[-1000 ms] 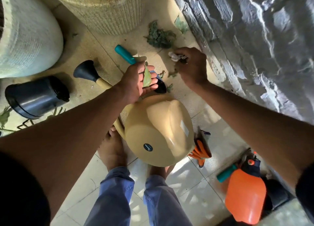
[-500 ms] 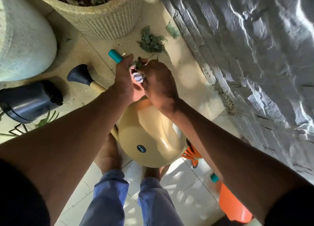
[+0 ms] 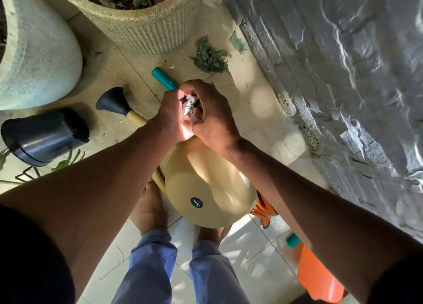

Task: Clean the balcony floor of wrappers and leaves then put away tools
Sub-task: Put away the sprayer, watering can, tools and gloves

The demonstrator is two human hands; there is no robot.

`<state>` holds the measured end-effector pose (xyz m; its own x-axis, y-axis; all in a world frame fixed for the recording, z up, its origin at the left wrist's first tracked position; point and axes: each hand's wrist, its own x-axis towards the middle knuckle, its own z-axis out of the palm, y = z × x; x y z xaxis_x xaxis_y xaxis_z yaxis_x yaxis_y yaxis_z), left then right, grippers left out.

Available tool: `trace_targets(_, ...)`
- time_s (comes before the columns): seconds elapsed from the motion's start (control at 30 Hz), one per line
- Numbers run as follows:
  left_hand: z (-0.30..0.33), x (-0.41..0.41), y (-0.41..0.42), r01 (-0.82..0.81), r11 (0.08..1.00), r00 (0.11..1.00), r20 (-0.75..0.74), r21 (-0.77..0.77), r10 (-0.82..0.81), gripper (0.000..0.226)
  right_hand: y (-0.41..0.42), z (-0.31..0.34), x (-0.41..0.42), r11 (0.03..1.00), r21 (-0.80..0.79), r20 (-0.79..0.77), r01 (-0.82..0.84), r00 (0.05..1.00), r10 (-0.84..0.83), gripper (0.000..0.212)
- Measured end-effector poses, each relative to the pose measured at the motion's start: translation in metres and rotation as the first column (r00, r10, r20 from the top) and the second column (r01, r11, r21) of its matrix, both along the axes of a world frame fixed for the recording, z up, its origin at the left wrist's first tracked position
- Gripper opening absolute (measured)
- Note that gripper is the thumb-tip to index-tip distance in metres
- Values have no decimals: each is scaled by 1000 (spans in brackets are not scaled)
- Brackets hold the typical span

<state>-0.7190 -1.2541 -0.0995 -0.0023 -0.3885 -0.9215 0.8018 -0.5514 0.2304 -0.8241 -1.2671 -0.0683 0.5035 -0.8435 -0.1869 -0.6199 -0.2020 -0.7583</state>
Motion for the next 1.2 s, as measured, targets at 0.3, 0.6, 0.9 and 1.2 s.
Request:
trace_targets(0.3, 1, 10, 2, -72, 996, 990, -129, -49, 65, 43, -5, -1, 11, 957, 263, 13, 124, 991, -132, 75)
trace_targets(0.6, -4, 4, -7, -126, 991, 989, -81, -52, 122, 43, -5, -5, 5, 998, -55, -47, -40, 998, 38, 86)
trace_targets(0.9, -15, 7, 0, -368, 930, 902, -248, -13, 354, 27, -31, -6, -29, 985, -170, 36, -3, 999, 9, 51)
trace_targets(1.2, -30, 16, 20, -350, 936, 866, -391, -27, 312, 26, -29, -77, -92, 969, 217, -550, -116, 806, 219, 78)
